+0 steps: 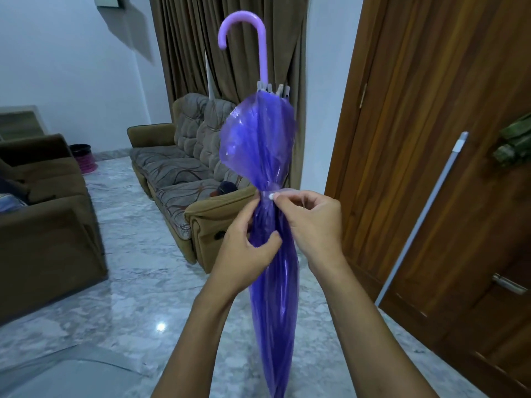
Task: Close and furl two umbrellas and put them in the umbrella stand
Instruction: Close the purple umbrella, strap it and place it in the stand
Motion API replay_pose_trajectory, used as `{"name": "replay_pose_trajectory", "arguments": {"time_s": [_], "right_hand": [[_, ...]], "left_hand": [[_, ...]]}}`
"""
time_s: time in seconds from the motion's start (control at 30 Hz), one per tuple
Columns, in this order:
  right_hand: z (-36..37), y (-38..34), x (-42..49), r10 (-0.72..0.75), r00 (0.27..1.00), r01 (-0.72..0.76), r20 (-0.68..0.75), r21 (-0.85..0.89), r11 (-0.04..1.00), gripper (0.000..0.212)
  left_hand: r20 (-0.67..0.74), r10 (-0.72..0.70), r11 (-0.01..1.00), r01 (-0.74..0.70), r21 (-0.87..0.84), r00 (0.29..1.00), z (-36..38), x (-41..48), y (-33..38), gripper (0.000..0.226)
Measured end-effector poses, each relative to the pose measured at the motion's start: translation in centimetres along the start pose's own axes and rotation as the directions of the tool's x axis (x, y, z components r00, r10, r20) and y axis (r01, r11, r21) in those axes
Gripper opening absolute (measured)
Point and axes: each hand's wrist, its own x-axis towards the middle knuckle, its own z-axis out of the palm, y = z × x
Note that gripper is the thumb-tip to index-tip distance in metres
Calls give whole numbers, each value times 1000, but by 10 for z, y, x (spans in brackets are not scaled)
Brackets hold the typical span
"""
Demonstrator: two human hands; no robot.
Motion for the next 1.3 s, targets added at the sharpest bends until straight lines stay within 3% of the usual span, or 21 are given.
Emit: {"name": "replay_pose_trajectory", "arguments": {"time_s": [0.1, 0.2, 0.33, 0.47, 0.7, 0.87, 0.93, 1.0, 1.07, 1.2, 1.3], "right_hand": [[3, -6, -1, -27, 999, 28, 21, -50, 998, 6], [6, -4, -1, -2, 999, 6, 44, -83, 997, 11], [2, -2, 2, 137, 986, -146, 97, 99, 984, 13], [-6, 3, 4, 262, 943, -311, 206, 263, 913, 14], [-12, 9, 7, 322, 917, -374, 235, 225, 900, 15], [-9, 12, 6, 370, 898, -422, 239, 226, 878, 12], [-8, 14, 4, 354, 915, -394, 194, 239, 887, 7], [-6, 14, 2, 300, 946, -322, 126, 237, 916, 5], [-2, 13, 0, 231, 971, -238, 59, 208, 949, 10], [7, 14, -2, 123, 990, -112, -67, 148, 983, 13], [7, 14, -8, 25, 996, -23, -83, 36, 999, 14]], "left_hand": [[-53, -1, 1000, 1, -9, 999, 4, 5, 3, 72], [-145, 12, 1000, -14, -13, 989, 5, 9, 2, 62], [-176, -14, 996, -2, -91, 984, -1, 11, -3, 56], [-105, -68, 958, 36, -286, 992, -10, 11, -4, 52], [97, -115, 884, 147, -444, 989, -9, 8, -10, 48], [124, -147, 908, 183, -377, 981, -10, 9, -10, 45], [56, -120, 963, 130, -237, 991, -11, 10, -10, 46], [-40, -67, 998, 68, 6, 997, -14, 12, -11, 47], [-80, 5, 993, 4, 120, 997, -12, 12, -9, 49], [-80, 107, 972, -88, 218, 991, -6, 10, -4, 50], [-51, 46, 980, -35, 196, 998, -9, 5, 0, 58]]}}
